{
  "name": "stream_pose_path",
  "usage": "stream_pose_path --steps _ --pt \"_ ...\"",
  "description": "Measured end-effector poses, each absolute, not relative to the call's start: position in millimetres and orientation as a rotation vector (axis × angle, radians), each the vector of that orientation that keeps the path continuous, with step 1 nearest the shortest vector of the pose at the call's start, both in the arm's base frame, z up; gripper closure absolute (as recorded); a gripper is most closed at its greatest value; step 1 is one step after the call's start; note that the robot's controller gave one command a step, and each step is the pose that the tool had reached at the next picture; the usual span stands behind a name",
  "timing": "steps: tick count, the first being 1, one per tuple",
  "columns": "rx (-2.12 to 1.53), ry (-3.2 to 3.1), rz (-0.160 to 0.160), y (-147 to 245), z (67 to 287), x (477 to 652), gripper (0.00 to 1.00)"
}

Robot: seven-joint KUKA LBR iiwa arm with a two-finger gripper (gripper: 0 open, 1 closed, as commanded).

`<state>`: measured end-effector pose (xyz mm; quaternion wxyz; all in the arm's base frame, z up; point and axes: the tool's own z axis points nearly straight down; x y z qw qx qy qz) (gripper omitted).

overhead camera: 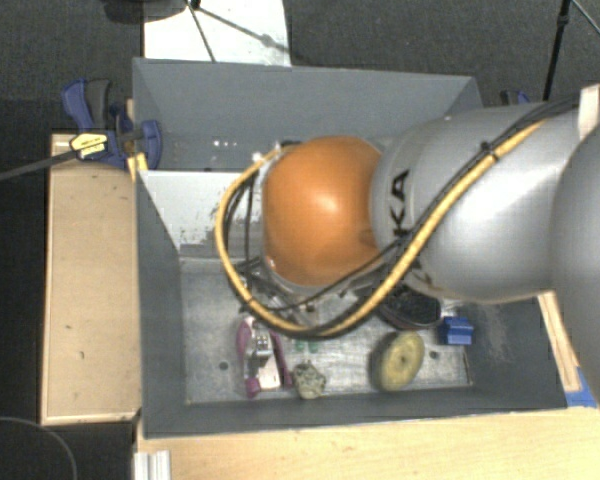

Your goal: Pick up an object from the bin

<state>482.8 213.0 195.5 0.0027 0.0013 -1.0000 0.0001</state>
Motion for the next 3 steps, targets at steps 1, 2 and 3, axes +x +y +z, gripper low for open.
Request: stream_pose_path --steps 1,2,3 --pt "0.326 -3.124 0.003 153 159 510.1 0.0" --pt "0.301 -3.136 -0.004 179 89 509.8 0.0" --pt "0.298 -3.132 -0.002 179 87 508.7 0.0"
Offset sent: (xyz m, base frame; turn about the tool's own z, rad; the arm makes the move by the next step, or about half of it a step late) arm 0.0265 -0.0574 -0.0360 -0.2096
